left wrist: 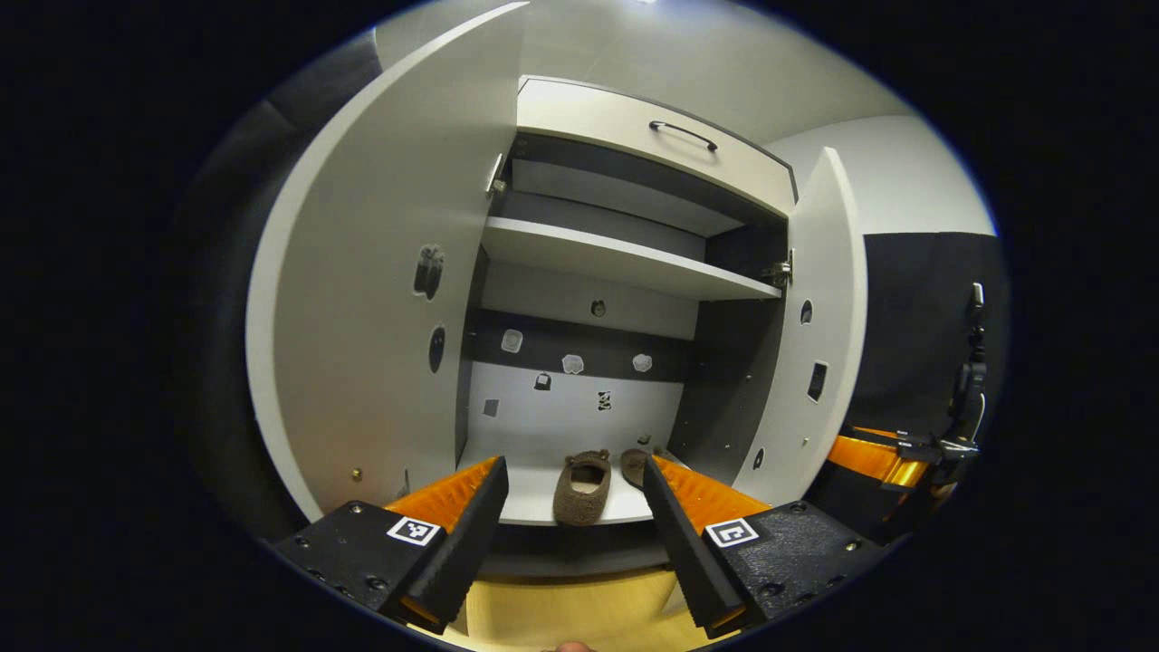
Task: Grab one shoe with the right hand and put it into the shoe cabinet, grab the other shoe with the left hand and put it into the shoe cabinet; then close the right door with the right hand and the left door with the left hand.
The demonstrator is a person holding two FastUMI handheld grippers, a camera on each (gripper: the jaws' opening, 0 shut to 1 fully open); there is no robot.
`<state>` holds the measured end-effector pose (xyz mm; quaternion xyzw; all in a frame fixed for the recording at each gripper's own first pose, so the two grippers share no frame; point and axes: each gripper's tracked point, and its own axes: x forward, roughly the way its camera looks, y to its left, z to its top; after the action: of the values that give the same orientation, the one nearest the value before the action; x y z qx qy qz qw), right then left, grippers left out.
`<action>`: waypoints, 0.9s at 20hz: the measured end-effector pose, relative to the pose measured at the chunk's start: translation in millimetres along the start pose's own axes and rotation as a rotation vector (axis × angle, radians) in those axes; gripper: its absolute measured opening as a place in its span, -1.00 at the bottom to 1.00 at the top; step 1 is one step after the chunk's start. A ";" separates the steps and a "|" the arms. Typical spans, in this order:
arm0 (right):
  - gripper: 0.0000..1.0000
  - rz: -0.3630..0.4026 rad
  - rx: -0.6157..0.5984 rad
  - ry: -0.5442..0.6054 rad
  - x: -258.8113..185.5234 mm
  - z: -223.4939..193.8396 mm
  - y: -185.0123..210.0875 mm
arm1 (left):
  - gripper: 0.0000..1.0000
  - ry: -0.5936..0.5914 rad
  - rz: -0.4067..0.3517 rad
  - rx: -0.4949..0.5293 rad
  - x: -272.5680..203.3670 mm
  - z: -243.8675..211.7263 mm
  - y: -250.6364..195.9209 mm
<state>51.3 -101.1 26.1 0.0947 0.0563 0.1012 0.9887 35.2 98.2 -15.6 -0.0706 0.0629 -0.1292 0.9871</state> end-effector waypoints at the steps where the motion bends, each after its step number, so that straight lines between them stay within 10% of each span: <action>1: 0.42 0.006 -0.004 0.001 6.4 1.3 4.4 | 0.82 -0.003 0.008 0.004 -3.9 1.6 2.6; 18: 0.87 0.026 -0.027 -0.053 27.4 11.7 35.3 | 0.80 -0.093 0.143 0.015 -74.8 25.8 37.8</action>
<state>72.8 -63.4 42.0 0.0848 0.0274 0.1120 0.9897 -23.6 157.3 11.8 -0.0646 0.0209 -0.0554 0.9961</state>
